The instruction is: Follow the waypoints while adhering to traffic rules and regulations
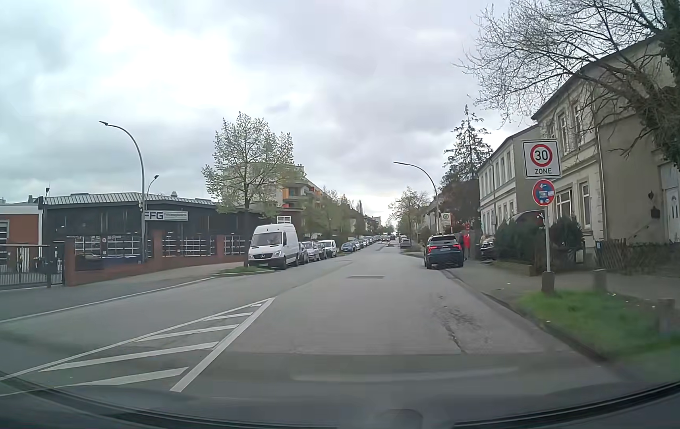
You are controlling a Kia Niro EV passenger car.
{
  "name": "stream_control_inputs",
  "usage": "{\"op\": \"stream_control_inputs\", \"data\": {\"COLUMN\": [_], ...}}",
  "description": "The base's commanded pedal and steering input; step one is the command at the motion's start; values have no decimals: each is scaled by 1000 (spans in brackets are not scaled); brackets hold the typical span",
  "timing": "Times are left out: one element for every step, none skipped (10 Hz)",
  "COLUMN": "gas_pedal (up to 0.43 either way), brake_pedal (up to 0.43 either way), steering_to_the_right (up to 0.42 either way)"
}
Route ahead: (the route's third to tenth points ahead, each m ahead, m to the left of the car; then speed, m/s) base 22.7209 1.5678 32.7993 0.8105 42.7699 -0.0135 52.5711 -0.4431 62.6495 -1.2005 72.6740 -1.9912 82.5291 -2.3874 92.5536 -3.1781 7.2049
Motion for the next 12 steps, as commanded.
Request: {"op": "stream_control_inputs", "data": {"gas_pedal": [189,189,189,189,189,177,177,177,177,177,177,169], "brake_pedal": [0,0,0,0,0,6,0,0,0,0,0,0], "steering_to_the_right": [-2,-2,-1,-2,0,3,3,3,3,3,4,4]}}
